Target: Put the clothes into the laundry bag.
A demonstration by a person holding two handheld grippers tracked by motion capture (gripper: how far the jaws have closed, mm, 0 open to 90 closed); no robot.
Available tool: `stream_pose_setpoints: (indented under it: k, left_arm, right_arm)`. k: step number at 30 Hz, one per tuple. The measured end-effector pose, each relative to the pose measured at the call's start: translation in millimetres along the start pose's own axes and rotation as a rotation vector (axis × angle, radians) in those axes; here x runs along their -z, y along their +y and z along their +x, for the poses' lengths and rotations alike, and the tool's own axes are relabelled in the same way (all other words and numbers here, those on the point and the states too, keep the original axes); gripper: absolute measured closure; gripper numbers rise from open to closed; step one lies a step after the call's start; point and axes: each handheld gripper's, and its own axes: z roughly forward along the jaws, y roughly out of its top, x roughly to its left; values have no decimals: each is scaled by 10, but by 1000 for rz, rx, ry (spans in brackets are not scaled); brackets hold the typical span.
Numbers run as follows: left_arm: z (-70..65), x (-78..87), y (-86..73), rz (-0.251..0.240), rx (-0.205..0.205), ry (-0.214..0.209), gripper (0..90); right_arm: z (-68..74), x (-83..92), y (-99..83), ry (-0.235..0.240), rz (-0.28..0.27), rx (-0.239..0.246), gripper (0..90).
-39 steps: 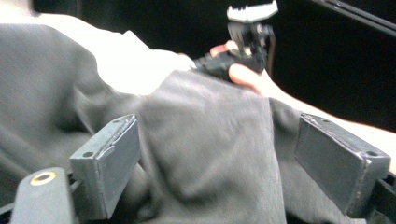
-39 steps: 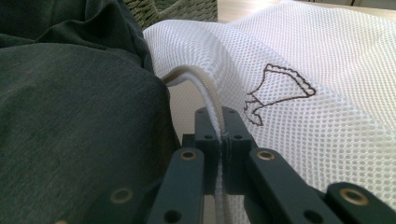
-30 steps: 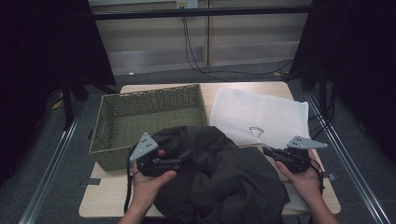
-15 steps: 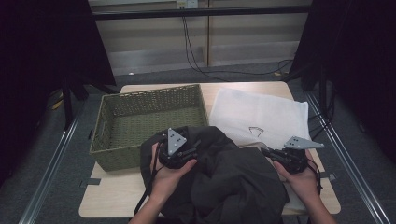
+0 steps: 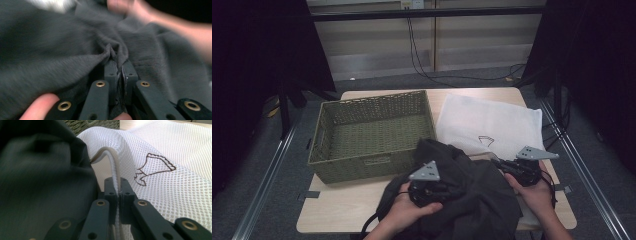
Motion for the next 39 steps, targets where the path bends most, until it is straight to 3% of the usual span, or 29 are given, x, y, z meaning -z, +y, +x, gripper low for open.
stream_pose_setpoints:
  k: [1,4,6,7,8,9,10,11,12,13,14,15,16,17,18,19,20,22,23,26,29,31,32,33,34,36,37,38,39]
  left_arm:
    - [46,-131,-94,36,17,50,845]
    - [33,-133,-97,21,24,48,793]
    - [-105,-17,24,47,-102,9,624]
    - [-142,66,74,16,-144,2,553]
    - [-142,66,74,16,-144,2,506]
    - [-159,204,130,-52,-160,3,506]
    - [-153,438,173,-160,-191,71,531]
    - [-130,559,181,-207,-185,153,529]
    - [-130,559,181,-207,-185,153,481]
    - [-31,739,153,-264,-108,276,431]
    - [19,795,114,-258,-70,358,371]
    - [76,814,56,-262,-31,401,306]
    - [76,814,56,-262,-31,401,271]
    - [131,796,-17,-225,15,461,271]
    - [171,752,-76,-206,35,476,210]
    - [224,658,-153,-166,76,454,185]
    - [224,658,-153,-166,76,454,169]
    - [257,531,-192,-120,99,403,160]
    - [302,400,-193,-83,121,331,149]
    - [363,281,-179,-59,162,293,93]
    - [391,50,-142,16,131,273,220]
    - [411,6,-144,26,139,244,434]
    - [432,-17,-139,37,153,241,434]
    - [458,-38,-116,46,150,221,676]
    - [458,-38,-116,46,150,221,728]
    - [444,-61,-91,39,132,191,753]
    - [380,-102,-58,15,107,143,762]
    - [380,-102,-58,15,107,143,763]
    - [267,-156,-1,-35,58,32,763]
  right_arm:
    - [5,0,-3,2,0,1,873]
    - [13,1,-6,3,1,3,873]
    - [9,4,-2,3,-1,4,873]
    - [8,8,3,4,-1,4,873]
    - [8,8,3,4,-1,4,873]
    - [6,10,7,2,-5,8,873]
    - [4,23,13,2,-5,10,873]
    - [4,27,15,2,-8,9,873]
    - [4,27,15,2,-8,9,873]
    - [-6,35,14,4,-8,9,873]
    - [-11,35,14,5,-10,4,873]
    - [-15,33,14,8,-9,3,873]
    - [-15,33,14,8,-9,3,873]
    - [-13,30,14,8,-8,2,873]
    - [-8,26,14,8,-6,2,873]
    - [-2,28,17,7,-5,6,873]
    - [-4,30,17,8,-6,8,873]
    - [-6,34,17,7,-7,4,873]
    - [-5,31,17,8,-6,3,873]
    - [3,16,18,10,-3,6,874]
    - [25,-28,17,56,13,3,876]
    - [43,-51,8,79,27,5,876]
    - [43,-51,8,79,27,5,876]
    - [60,-74,3,93,35,8,876]
    - [60,-74,3,93,35,8,876]
    - [84,-97,6,103,40,5,876]
    - [100,-112,13,116,40,5,876]
    - [100,-112,13,116,40,5,876]
    - [126,-112,45,150,19,-20,876]
